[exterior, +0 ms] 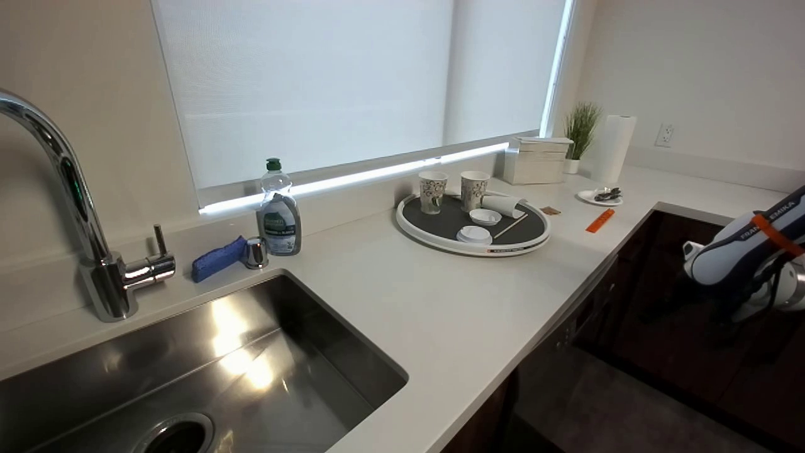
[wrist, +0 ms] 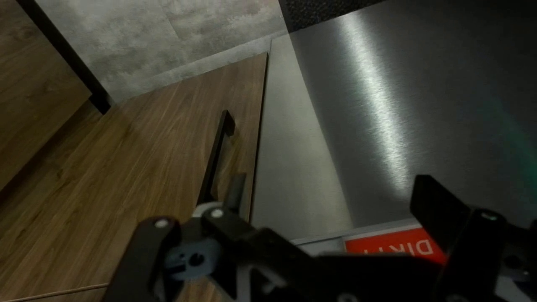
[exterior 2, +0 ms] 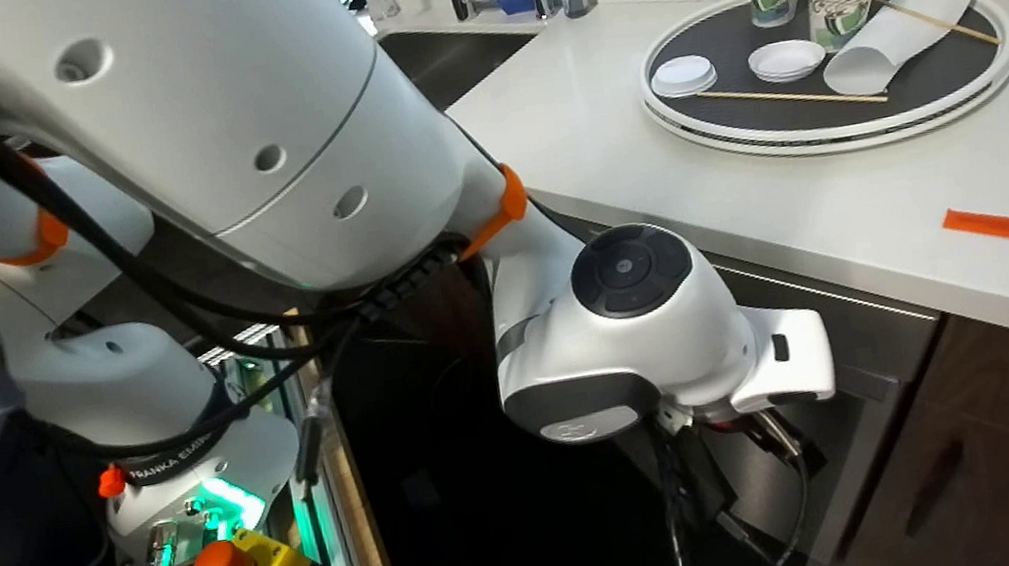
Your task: Press a button on the dishwasher
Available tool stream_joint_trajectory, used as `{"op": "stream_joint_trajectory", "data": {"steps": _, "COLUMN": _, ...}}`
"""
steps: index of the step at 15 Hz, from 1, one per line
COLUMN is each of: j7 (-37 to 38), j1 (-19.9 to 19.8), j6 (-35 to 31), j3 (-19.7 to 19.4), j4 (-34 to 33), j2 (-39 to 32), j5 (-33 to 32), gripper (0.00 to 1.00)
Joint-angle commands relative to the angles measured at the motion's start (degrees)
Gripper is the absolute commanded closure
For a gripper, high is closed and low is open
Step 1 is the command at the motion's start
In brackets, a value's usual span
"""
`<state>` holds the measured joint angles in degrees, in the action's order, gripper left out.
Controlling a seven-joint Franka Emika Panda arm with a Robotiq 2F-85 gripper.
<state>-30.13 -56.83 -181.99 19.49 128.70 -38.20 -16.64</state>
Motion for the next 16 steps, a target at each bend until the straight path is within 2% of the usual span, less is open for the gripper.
{"op": "stream_joint_trajectory", "data": {"steps": 1, "j7": -0.73, "j1": -3.03, "j6": 1.12, "j3": 1.94, "j4": 3.84, "j2": 3.05, "j5": -1.66, "gripper": 0.00}}
{"op": "stream_joint_trajectory", "data": {"steps": 11, "j7": -5.15, "j1": -8.13, "j6": -0.10, "j3": 7.06, "j4": 9.95, "j2": 7.29, "j5": -1.52, "gripper": 0.00}}
{"op": "stream_joint_trajectory", "data": {"steps": 14, "j7": -5.74, "j1": -8.18, "j6": -0.59, "j3": 6.79, "j4": 11.07, "j2": 8.72, "j5": -1.29, "gripper": 0.00}}
{"op": "stream_joint_trajectory", "data": {"steps": 15, "j7": -5.17, "j1": -6.84, "j6": -0.04, "j3": 6.07, "j4": 8.60, "j2": 6.54, "j5": -0.60, "gripper": 0.00}}
{"op": "stream_joint_trajectory", "data": {"steps": 16, "j7": -5.22, "j1": -6.97, "j6": -0.04, "j3": 6.11, "j4": 8.91, "j2": 6.97, "j5": -0.60, "gripper": 0.00}}
